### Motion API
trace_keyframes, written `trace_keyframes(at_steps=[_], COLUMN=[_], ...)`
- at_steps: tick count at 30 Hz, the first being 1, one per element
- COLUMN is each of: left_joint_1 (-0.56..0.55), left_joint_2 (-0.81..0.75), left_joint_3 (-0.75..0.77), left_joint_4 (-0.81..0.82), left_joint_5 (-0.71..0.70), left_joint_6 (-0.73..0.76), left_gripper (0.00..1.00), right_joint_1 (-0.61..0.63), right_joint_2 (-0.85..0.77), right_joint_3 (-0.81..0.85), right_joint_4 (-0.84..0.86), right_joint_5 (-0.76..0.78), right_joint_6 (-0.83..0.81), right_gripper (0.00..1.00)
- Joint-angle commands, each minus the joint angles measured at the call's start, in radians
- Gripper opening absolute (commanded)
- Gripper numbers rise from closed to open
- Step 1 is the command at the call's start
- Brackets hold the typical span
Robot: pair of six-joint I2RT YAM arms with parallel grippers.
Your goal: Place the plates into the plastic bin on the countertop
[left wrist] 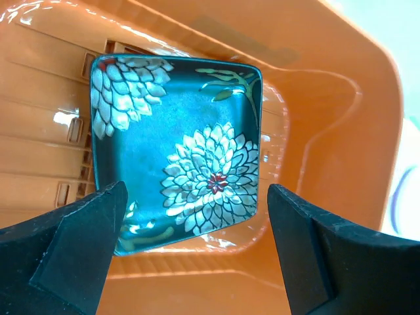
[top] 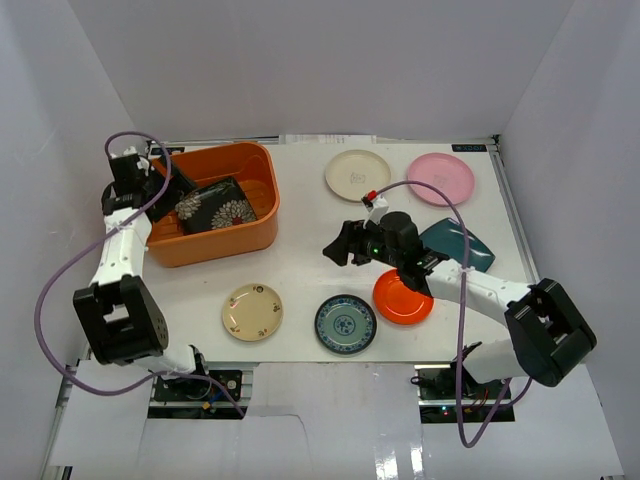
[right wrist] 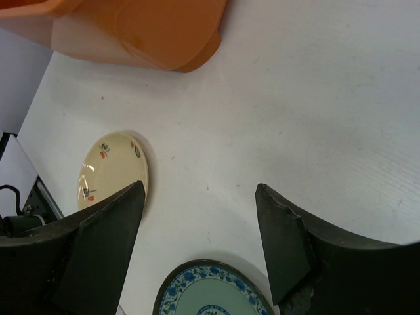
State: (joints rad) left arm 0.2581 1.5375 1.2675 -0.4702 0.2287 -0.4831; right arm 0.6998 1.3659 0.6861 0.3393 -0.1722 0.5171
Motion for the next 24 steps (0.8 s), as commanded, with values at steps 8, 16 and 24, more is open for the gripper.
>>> trace_keyframes(at_steps=[8, 16, 24], left_joint_1=[-0.150, -0.235, -0.235], left_joint_2=[-0.365, -0.646, -0.867], left_joint_3=[-0.250, -0.384, -0.534], left_joint_4=[0.314, 0.306, 0.148], left_joint_5=[0.120, 0.210, 0.350], left_joint_6=[-0.071, -0.054, -0.051], left_gripper=[0.98, 0.98, 0.96], right_joint_1=[0.090, 0.248, 0.290], right_joint_2=[0.185, 0.433, 0.666], right_joint_3=[0.092, 0.179, 0.265], right_joint_4=[0.023, 0.165, 0.316], right_joint_5=[-0.167, -0.190, -0.207], right_joint_6=[-0.026, 0.098, 0.288], right_gripper=[0.68, 0.72, 0.52])
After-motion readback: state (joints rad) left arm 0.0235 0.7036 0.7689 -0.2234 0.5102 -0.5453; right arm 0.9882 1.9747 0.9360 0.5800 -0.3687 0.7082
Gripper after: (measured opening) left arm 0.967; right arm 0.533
